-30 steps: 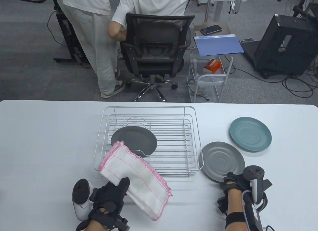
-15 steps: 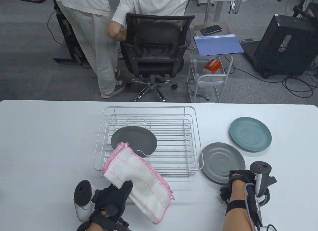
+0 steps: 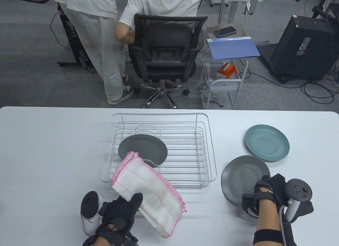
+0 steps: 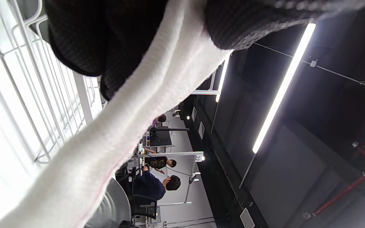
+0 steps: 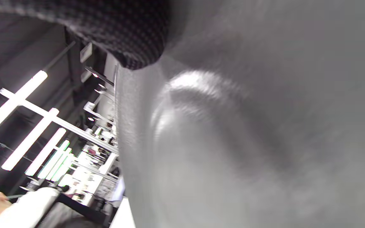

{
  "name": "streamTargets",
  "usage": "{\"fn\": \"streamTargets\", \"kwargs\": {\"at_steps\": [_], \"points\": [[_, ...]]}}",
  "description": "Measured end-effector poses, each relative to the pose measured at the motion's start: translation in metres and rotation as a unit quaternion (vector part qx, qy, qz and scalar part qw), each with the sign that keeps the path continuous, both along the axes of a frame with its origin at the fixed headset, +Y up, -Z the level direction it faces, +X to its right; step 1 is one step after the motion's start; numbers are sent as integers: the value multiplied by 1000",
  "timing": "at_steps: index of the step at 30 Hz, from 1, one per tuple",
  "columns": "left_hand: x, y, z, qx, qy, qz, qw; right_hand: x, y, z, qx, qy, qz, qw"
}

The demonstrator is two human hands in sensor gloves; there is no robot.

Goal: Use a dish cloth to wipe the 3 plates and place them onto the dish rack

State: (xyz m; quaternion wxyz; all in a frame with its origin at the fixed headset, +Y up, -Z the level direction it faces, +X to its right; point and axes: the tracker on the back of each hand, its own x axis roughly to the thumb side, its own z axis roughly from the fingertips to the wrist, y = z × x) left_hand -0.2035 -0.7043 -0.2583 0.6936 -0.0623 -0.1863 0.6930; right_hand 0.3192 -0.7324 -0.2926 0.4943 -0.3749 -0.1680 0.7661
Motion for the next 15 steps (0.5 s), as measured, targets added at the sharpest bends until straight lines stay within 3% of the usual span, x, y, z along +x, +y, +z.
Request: {"fn": "streamTargets", "kwargs": {"at_steps": [9,13,15], "points": [[-7,10,4,61,65,-68,994,-22,67,30,180,64,-28,981],[-3,21,13,128,106,-135,977,-58,72,36,229,142,-123,955],[0,27,19,164,125,-169,964,-83,65,37,225,196,-168,940]]}}
